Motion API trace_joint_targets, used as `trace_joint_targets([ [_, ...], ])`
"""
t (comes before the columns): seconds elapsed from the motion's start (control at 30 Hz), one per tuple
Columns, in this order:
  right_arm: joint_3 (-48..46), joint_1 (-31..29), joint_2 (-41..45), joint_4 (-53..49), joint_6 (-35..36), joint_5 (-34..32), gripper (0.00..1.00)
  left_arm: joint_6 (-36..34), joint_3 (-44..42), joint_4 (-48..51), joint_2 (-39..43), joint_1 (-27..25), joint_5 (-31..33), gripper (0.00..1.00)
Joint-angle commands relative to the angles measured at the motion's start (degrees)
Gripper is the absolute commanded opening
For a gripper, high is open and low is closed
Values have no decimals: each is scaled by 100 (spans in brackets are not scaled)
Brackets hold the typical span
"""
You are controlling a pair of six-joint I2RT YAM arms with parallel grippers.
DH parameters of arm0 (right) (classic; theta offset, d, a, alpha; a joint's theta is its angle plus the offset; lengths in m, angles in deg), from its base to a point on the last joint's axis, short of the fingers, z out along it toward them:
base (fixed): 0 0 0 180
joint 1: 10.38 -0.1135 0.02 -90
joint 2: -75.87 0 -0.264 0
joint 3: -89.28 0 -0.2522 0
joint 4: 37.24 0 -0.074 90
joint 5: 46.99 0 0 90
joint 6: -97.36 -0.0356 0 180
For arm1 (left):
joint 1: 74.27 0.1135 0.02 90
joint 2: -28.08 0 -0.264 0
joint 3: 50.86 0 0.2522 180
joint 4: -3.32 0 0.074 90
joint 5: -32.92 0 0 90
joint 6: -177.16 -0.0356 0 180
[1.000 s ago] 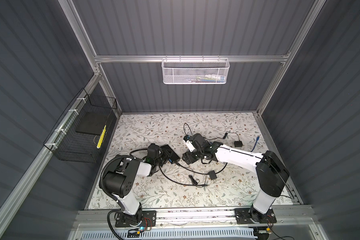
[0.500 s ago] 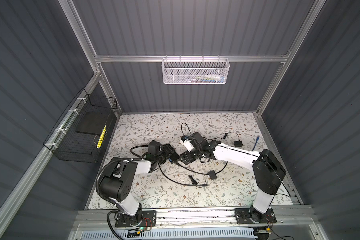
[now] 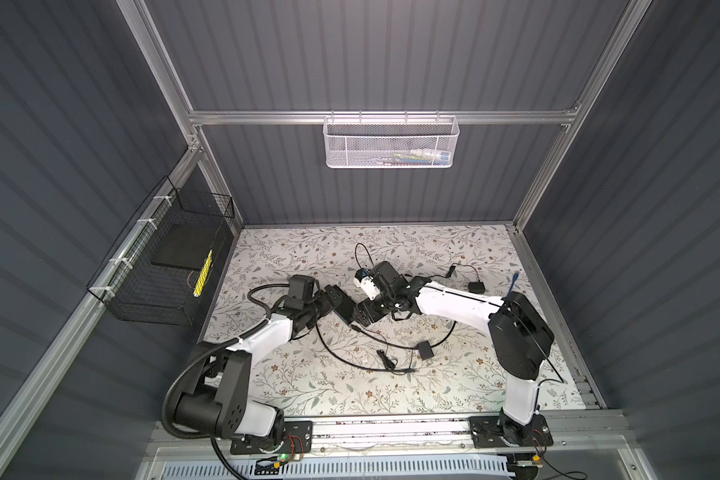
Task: Insert the plug into the switch port
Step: 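Grasp the switch with the right gripper while the left gripper releases and withdraws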
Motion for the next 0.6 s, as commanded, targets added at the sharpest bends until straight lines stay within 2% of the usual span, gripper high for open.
trace_joint_targets([
  [0.0,507,5,-341,-505,408,-237,86,-551,390,1462,737,189,582,100],
  [0.13,1182,-62,-837,-1010,782,-500,87,-1139,826,2739,1318,402,968,100],
  [0.23,1645,-159,-1182,-1290,1059,-533,87,-1439,1069,3331,1508,498,1118,100],
  [0.4,2310,-263,-1705,-1628,1414,-806,88,-1653,1082,3774,1677,647,1125,100],
  [0.57,2401,-376,-1721,-1547,1457,-790,89,-1646,942,3855,1828,756,1035,100],
])
